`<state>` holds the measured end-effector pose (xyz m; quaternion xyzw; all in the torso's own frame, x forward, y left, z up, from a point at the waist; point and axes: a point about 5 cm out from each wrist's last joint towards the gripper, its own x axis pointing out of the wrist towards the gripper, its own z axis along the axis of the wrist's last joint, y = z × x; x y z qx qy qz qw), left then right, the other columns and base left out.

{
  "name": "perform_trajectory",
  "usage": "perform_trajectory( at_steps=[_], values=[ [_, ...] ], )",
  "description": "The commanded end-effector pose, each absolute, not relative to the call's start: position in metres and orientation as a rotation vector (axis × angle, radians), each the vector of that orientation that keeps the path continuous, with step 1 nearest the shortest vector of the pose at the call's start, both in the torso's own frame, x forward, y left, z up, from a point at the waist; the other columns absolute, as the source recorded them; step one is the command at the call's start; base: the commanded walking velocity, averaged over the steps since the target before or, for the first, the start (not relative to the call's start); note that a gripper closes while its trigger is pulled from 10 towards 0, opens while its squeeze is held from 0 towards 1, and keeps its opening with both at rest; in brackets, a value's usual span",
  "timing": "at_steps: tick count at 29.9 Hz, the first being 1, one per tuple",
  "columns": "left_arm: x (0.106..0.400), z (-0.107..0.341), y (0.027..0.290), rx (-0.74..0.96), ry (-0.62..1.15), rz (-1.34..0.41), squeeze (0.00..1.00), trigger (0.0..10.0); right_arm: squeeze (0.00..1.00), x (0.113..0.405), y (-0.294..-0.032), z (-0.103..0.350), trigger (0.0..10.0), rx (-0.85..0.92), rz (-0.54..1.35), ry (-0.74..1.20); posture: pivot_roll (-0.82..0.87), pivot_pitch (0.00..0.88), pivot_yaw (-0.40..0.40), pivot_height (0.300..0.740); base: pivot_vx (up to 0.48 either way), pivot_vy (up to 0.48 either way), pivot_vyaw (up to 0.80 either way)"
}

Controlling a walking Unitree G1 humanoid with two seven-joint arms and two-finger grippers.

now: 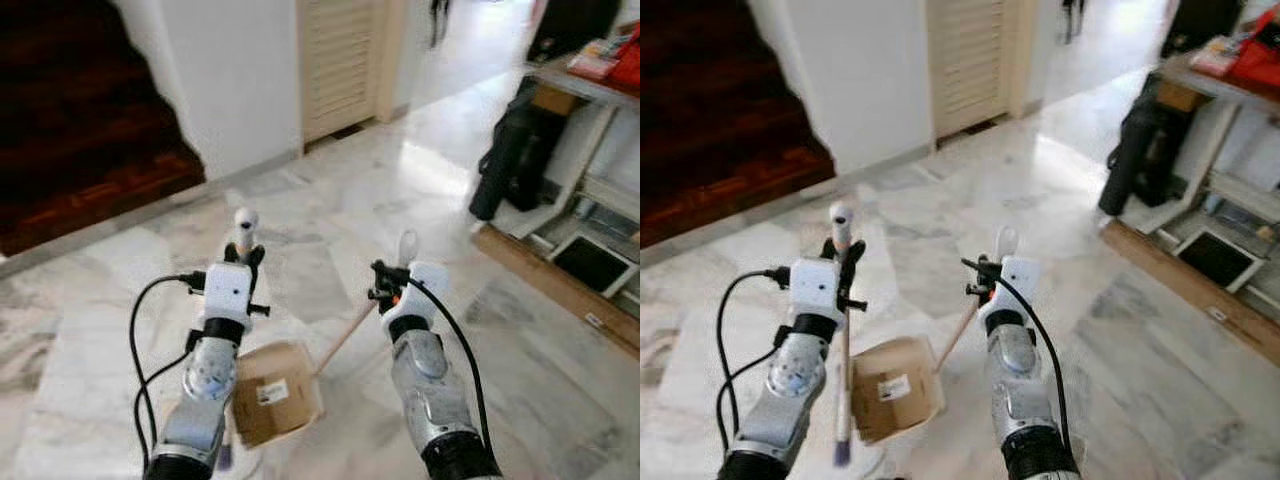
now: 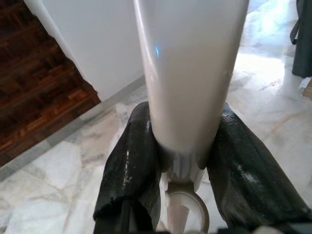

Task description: Sweep floor

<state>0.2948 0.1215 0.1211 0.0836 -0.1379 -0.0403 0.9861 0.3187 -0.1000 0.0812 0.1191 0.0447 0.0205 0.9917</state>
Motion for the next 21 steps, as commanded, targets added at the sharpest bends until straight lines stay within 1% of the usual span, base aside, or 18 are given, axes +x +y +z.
perform_trajectory(
  at_steps=[1, 3, 21],
  values=[
    [0.2971, 0.1283, 0.1224, 0.168, -0.305, -0.074, 0.00, 10.0, 0.00, 0.3235, -0.0965, 0.0924, 10.0, 0.259, 0.052, 0.046, 0.12, 0.000, -0.038, 0.740, 0.000, 0.000, 0.00],
    [0.2969, 0.1283, 0.1225, 0.165, -0.304, -0.073, 0.00, 10.0, 0.00, 0.3235, -0.0967, 0.0922, 10.0, 0.258, 0.050, 0.049, 0.12, 0.000, -0.039, 0.740, 0.000, 0.000, 0.00],
    [0.2963, 0.1282, 0.1221, 0.158, -0.303, -0.070, 0.00, 10.0, 0.00, 0.3238, -0.0958, 0.0910, 10.0, 0.257, 0.056, 0.062, 0.12, 0.000, -0.042, 0.740, 0.000, 0.272, 0.00]
  ],
)
